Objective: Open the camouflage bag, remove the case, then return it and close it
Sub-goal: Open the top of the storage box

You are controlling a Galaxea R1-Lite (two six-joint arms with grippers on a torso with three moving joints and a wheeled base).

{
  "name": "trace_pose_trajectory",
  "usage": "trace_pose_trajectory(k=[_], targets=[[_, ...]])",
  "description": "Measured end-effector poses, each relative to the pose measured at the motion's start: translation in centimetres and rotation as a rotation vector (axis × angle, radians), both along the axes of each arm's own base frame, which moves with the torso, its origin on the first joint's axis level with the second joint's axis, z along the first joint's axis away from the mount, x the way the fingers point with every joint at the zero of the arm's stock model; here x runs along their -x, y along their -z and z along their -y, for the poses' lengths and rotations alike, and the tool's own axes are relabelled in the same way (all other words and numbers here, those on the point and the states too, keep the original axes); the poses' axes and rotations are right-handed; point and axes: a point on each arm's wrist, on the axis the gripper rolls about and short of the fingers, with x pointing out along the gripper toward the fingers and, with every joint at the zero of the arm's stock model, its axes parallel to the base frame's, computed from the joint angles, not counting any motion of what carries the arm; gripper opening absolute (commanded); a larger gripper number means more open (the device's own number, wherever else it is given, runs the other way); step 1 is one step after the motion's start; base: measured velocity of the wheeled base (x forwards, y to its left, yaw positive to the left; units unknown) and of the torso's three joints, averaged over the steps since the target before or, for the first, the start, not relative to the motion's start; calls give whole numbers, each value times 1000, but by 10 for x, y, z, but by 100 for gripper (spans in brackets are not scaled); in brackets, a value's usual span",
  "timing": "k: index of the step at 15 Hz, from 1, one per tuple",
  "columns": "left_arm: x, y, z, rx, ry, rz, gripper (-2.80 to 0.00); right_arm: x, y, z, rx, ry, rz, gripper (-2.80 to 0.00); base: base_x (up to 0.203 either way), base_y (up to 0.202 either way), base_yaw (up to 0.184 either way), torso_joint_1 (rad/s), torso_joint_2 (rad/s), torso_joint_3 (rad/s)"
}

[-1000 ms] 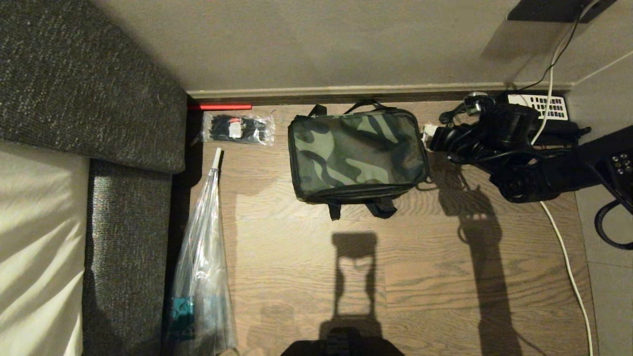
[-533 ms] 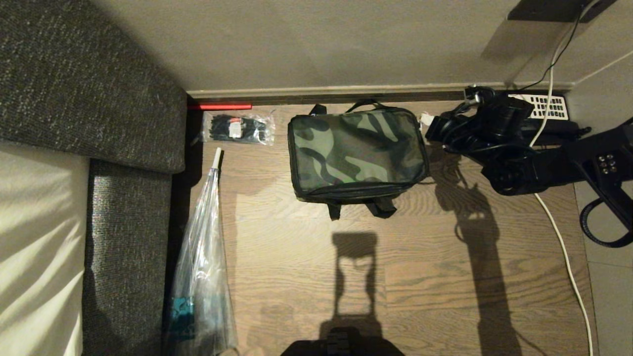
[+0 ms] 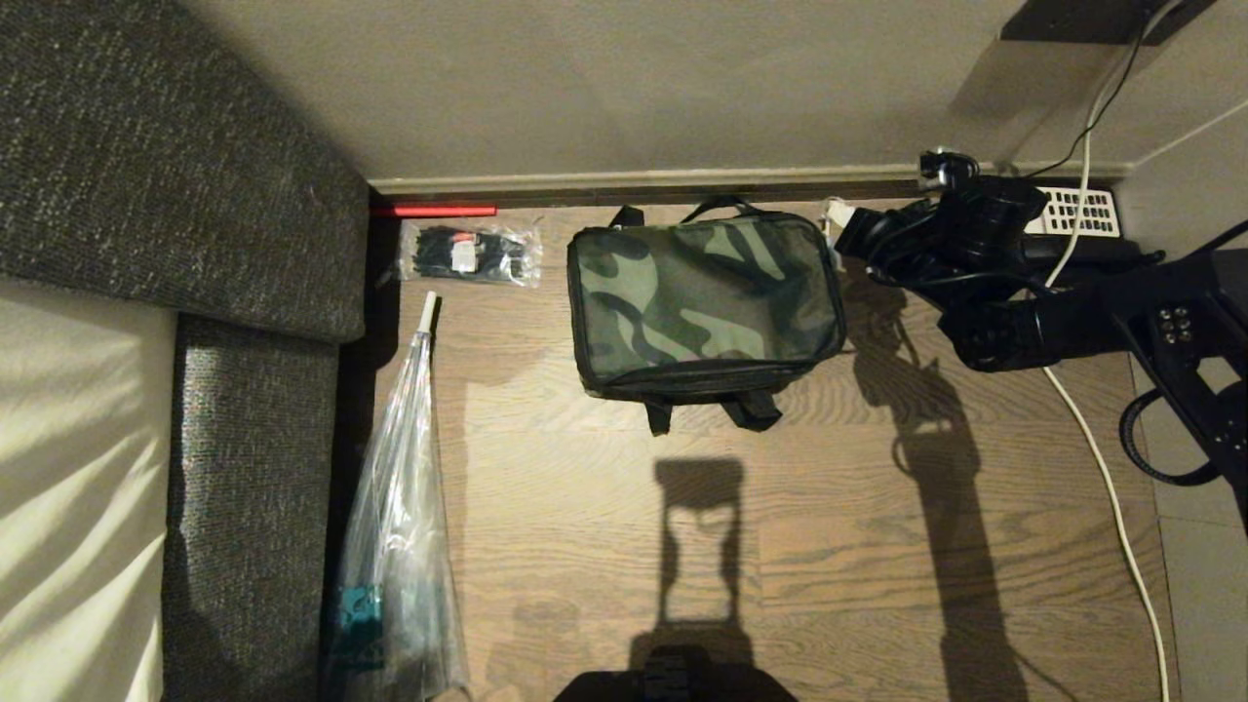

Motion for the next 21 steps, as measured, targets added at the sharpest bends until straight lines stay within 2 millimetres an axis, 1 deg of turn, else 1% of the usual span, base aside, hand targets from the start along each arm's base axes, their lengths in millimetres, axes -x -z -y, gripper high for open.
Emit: trace_pose_trajectory(k=[2, 3, 6, 9, 11, 13, 15, 17, 19, 21], targets=[[0, 0, 0, 0, 0, 0, -280, -2, -2, -2, -13, -7, 9, -280, 0, 0, 0, 0, 0, 0], [0, 0, 0, 0, 0, 0, -280, -2, -1, -4, -12, -10, 10, 0, 0, 0, 0, 0, 0, 0], [0, 0, 0, 0, 0, 0, -280, -3, 3, -8, -1, -12, 10, 0, 0, 0, 0, 0, 0, 0], [0, 0, 0, 0, 0, 0, -280, -2, 3, -10, -5, -5, 46, 0, 0, 0, 0, 0, 0, 0], [0, 0, 0, 0, 0, 0, -280, 0, 5, -9, -4, -2, 44, 0, 0, 0, 0, 0, 0, 0], [0, 0, 0, 0, 1, 0, -280, 5, 9, -2, 3, 3, 5, 0, 0, 0, 0, 0, 0, 0], [0, 0, 0, 0, 0, 0, -280, 16, 21, 4, 17, 2, -86, 0, 0, 0, 0, 0, 0, 0], [0, 0, 0, 0, 0, 0, -280, 35, 32, 8, 38, -35, -171, 0, 0, 0, 0, 0, 0, 0], [0, 0, 0, 0, 0, 0, -280, 53, 32, 10, 51, -71, -202, 0, 0, 0, 0, 0, 0, 0], [0, 0, 0, 0, 0, 0, -280, 63, 29, 14, 53, -76, -216, 0, 0, 0, 0, 0, 0, 0]])
